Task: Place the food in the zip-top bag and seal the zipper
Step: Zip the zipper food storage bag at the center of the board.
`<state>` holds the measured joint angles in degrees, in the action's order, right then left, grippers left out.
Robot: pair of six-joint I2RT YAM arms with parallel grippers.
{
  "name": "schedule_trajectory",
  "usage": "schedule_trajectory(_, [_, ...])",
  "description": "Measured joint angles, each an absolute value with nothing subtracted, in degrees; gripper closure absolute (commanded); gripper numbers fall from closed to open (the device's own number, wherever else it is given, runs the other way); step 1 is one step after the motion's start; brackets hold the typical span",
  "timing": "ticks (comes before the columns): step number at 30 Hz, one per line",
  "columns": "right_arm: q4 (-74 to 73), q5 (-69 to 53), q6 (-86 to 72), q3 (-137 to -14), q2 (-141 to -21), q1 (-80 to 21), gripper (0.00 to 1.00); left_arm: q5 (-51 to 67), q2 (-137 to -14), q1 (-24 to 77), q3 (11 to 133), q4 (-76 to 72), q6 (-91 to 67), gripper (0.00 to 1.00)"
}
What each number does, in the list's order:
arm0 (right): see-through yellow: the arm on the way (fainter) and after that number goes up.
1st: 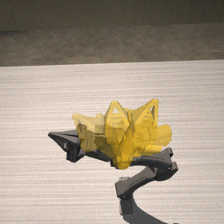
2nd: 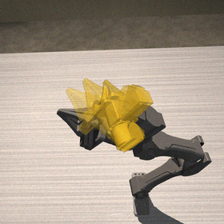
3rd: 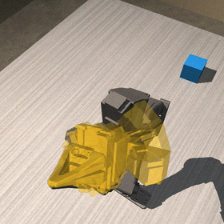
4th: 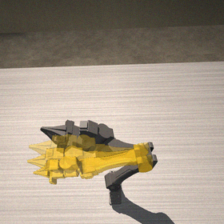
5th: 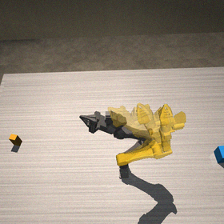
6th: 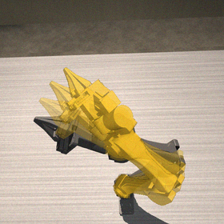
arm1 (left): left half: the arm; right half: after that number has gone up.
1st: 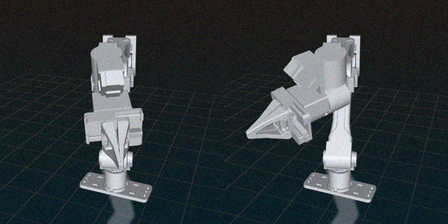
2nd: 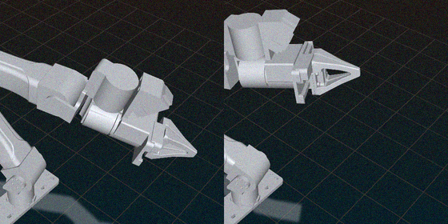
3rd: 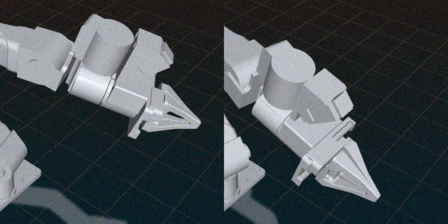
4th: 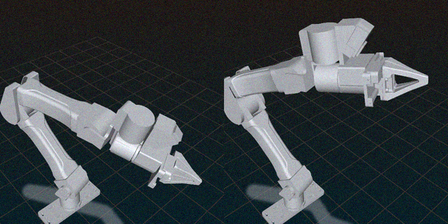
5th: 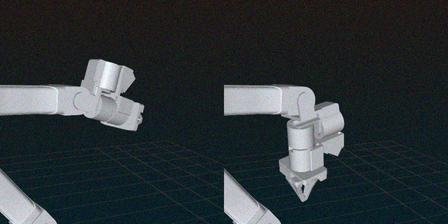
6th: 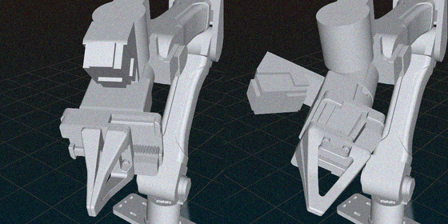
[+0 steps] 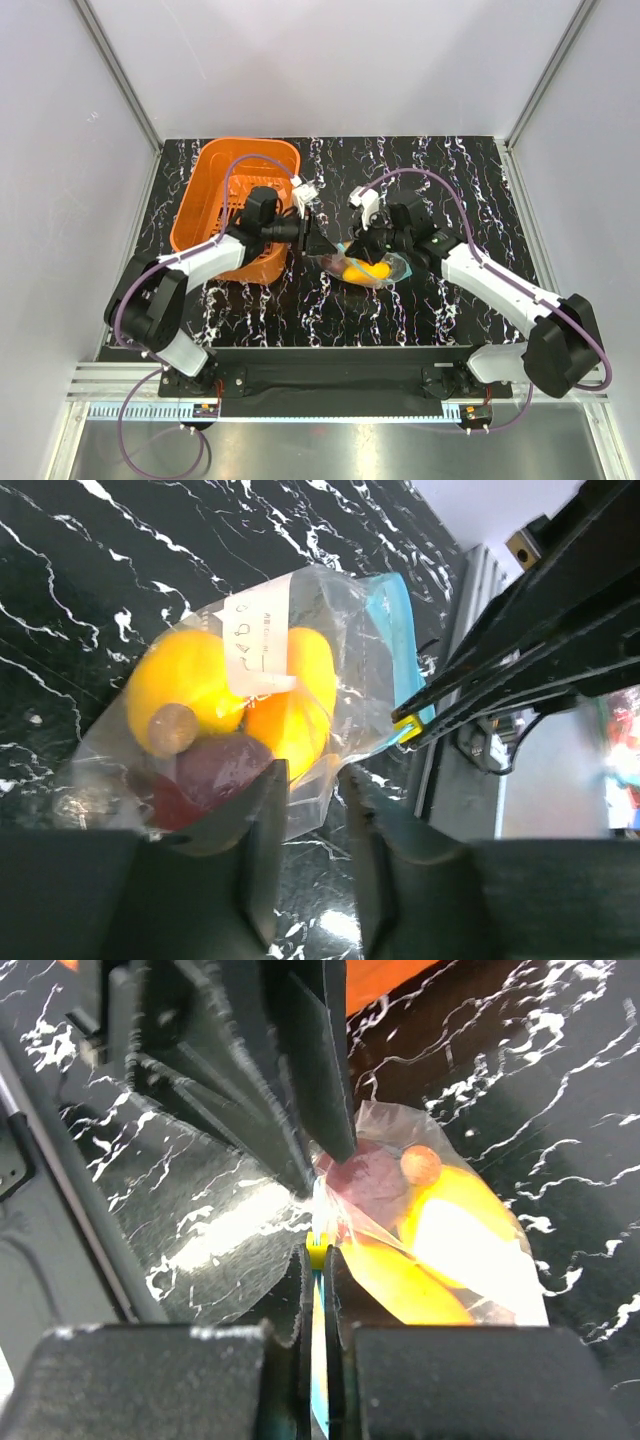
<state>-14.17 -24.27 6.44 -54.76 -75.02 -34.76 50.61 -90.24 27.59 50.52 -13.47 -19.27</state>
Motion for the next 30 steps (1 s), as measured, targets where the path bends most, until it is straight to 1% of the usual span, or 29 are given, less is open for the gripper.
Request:
schedule_trajectory(1, [-14.9, -24.69, 6.46, -55.42, -75.57, -34.76, 1.0, 50.33, -89.65, 27.9, 50.48, -13.1, -18.61, 0.55])
schedule_trajectory(2, [-15.79, -25.12, 6.5, -56.31, -76.18, -34.76, 1.0, 50.06, -88.99, 28.42, 50.46, -12.95, -17.98, 0.5])
schedule_trajectory(5, [-17.61, -26.5, 6.7, -59.02, -77.47, -34.76, 1.0, 49.58, -86.76, 29.67, 50.46, -13.1, -16.49, 0.41])
schedule_trajectory(8, [-18.68, -28.08, 6.87, -60.93, -77.54, -34.76, 1.0, 49.47, -85.08, 30.09, 50.46, -13.5, -15.42, 0.42])
schedule_trajectory(11, [-19.73, -28.88, 7.22, -62.46, -77.54, -34.72, 1.0, 49.67, -83.99, 30.06, 50.22, -14.0, -14.72, 0.53])
schedule_trajectory(12, [-19.9, -29.04, 7.46, -62.74, -77.56, -34.68, 1.0, 49.93, -83.77, 30.06, 50.13, -14.11, -14.52, 0.63])
schedule_trajectory(14, [-20.56, -29.12, 7.81, -63.16, -77.56, -34.48, 1.0, 50.72, -83.7, 30.17, 50.11, -14.24, -14.24, 0.7])
schedule_trajectory(15, [-20.91, -29.1, 7.95, -63.26, -77.56, -34.35, 1.0, 51.0, -83.7, 30.26, 50.11, -14.24, -14.02, 0.76])
schedule_trajectory(18, [-21.61, -29.63, 8.14, -63.4, -77.56, -34.26, 1.0, 51.22, -83.74, 30.26, 50.13, -13.43, -13.26, 0.82])
schedule_trajectory(19, [-21.82, -29.71, 8.16, -63.42, -77.54, -34.37, 1.0, 51.24, -83.74, 30.15, 50.11, -13.06, -13.06, 0.89])
schedule_trajectory(21, [-22.02, -29.69, 8.16, -63.42, -77.54, -34.41, 1.0, 51.4, -83.74, 30.04, 50.13, -12.71, -12.75, 1.0])
schedule_trajectory(27, [-22.02, -29.63, 8.03, -63.42, -77.45, -34.41, 1.0, 52.16, -83.74, 29.34, 50.09, -13.15, -13.93, 1.0])
schedule_trajectory(30, [-21.34, -28.8, 7.18, -63.16, -76.75, -34.46, 1.0, 52.75, -83.4, 27.7, 48.53, -17.06, -17.21, 1.0])
